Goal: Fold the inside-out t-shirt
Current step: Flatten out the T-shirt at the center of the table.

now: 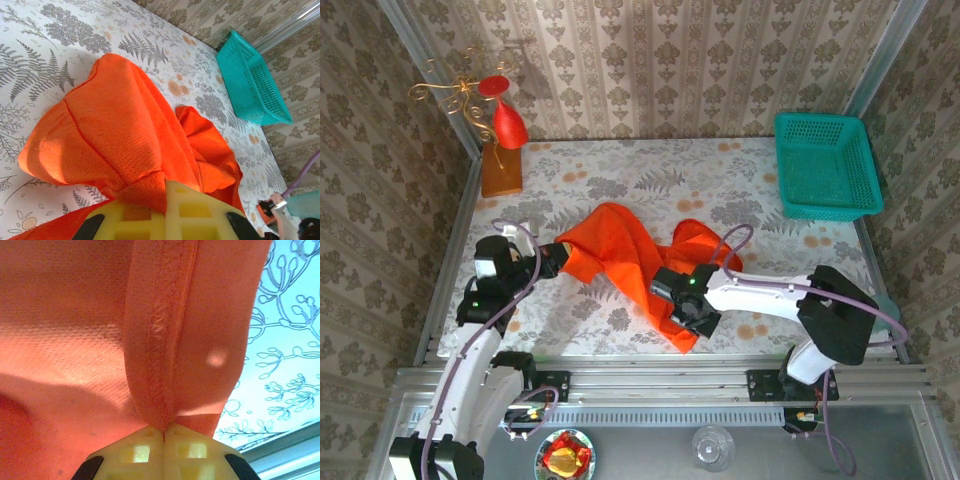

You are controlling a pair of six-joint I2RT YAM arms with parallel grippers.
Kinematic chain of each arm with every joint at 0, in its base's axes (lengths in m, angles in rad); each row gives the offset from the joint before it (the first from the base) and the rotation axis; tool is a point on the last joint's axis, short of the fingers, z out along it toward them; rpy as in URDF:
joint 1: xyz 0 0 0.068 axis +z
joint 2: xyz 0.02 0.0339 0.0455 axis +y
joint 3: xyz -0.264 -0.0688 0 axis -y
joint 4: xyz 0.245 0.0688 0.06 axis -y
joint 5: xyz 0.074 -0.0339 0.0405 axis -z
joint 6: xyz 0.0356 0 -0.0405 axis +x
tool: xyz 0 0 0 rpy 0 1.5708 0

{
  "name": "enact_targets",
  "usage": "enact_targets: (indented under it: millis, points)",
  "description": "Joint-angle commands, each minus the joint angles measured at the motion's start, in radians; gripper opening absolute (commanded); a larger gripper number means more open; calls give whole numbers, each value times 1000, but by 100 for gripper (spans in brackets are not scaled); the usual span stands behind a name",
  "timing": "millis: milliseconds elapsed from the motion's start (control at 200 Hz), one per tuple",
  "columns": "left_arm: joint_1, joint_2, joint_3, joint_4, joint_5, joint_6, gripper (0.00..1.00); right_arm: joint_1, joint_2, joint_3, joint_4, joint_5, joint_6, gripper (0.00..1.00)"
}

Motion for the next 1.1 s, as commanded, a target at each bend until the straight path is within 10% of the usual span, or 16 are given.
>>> enact_targets:
  millis: [0, 630, 975, 1095]
  points:
    - [14, -29, 46, -39, -26, 31, 0, 5, -101, -10, -87, 97, 11, 0]
    - [291, 3, 620, -263, 118, 106, 0, -237, -853, 431, -307, 871, -796, 0]
    - [314, 39, 532, -97, 224, -77, 0, -246, -724, 520, 5, 896, -1166, 0]
    - [303, 53, 345, -31, 271, -113, 0, -405, -555, 488, -10, 648, -1099, 0]
